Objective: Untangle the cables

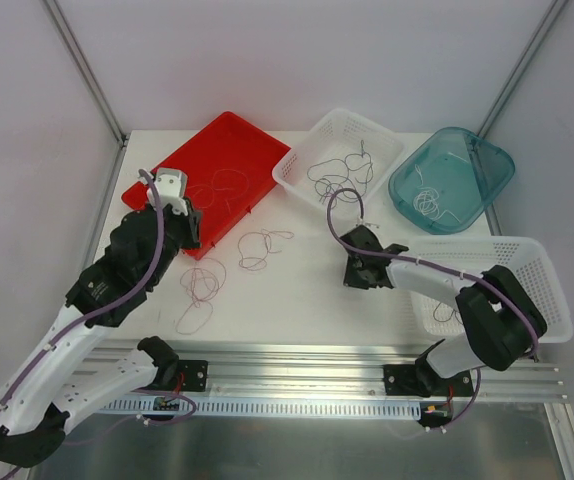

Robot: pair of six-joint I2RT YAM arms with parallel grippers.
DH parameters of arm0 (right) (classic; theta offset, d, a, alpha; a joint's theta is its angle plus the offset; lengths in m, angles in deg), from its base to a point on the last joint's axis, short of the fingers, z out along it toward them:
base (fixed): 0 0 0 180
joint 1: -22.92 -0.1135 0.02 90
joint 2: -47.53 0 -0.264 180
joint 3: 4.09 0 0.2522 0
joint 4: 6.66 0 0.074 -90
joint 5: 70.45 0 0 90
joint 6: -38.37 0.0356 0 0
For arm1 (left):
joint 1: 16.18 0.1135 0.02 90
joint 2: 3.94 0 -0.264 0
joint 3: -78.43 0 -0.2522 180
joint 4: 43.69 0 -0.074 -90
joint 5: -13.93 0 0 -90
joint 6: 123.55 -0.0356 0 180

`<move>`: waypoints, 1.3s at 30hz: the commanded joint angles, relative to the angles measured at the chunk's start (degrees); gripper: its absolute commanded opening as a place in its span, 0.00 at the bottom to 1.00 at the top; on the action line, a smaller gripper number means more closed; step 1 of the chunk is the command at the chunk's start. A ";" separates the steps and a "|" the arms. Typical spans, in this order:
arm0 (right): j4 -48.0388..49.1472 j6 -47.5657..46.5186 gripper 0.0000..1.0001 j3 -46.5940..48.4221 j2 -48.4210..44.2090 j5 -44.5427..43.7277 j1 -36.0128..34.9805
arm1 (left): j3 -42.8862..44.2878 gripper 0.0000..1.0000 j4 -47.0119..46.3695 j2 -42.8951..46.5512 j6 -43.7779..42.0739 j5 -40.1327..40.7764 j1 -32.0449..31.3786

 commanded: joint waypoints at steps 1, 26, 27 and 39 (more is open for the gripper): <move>-5.85 -2.98 0.01 -0.30 -1.93 -1.72 -0.23 | -3.15 0.12 0.83 -0.94 6.13 -8.41 0.67; -6.12 -14.59 0.93 3.05 -20.30 -2.34 -12.98 | -6.95 0.99 -14.55 -43.29 22.06 -18.53 0.58; -6.12 -14.77 0.95 2.70 -22.31 -2.51 -13.07 | -6.42 0.99 -14.90 -44.17 22.59 -18.79 0.67; -8.75 -15.73 0.99 -0.29 -33.39 -4.01 -13.15 | -0.79 0.98 -18.60 -49.45 27.34 -15.37 0.49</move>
